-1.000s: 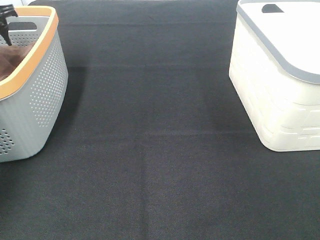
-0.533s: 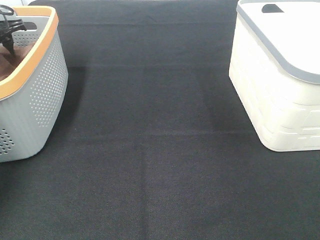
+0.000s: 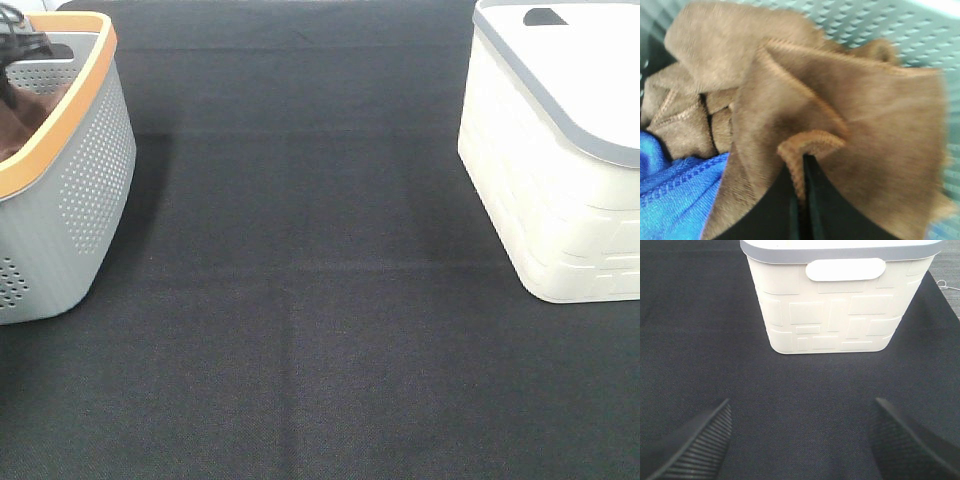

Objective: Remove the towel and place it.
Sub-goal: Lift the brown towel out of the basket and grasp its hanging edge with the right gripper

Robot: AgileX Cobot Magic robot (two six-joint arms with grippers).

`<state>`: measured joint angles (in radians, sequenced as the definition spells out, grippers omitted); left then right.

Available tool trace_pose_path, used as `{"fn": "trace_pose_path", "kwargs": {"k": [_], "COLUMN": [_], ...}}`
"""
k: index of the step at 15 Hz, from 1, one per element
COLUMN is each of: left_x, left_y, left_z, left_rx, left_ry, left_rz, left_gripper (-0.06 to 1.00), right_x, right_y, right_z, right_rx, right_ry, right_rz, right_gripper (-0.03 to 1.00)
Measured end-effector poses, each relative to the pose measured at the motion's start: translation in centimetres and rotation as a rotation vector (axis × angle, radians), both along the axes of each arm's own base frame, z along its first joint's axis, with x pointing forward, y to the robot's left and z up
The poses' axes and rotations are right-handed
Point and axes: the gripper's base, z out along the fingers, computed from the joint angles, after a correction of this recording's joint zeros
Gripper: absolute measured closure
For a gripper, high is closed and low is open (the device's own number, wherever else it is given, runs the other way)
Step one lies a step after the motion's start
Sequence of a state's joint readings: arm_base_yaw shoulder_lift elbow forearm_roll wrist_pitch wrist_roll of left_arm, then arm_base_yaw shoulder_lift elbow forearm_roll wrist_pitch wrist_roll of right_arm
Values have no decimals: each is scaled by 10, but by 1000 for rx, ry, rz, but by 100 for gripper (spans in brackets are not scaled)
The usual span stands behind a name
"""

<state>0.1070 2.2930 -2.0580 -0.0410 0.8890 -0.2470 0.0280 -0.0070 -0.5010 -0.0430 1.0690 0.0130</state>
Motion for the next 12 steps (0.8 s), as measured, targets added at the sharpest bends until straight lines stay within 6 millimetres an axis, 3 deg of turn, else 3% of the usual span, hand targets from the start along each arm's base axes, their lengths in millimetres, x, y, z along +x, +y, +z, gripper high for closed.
{"fn": "trace_pose_path", "kwargs": {"k": [2,3,7,8,9,12], "left_x": [-8,-18,-54,-54,-70,-102], "left_y": [-2,-4,-12,-12,-18,-35], "left_z": [32,65,151,151,179,233], "left_rx": [12,26,17,17,-18,-129], "left_ry": [-53,-105,-285,-285,-353,-526], "left_rz": [-41,-65,-98,-98,-116,-200], "left_gripper": [94,94,94,94,94,94], "right_x": [0,0,0,0,0,0], "right_y": [0,0,0,0,0,4], "right_z": [0,0,0,0,0,0], "right_rx": [0,0,0,0,0,36], "right_ry": [0,0,0,0,0,1], "right_rz": [0,0,0,0,0,24], "right_gripper": [25,25,25,25,25,25]}}
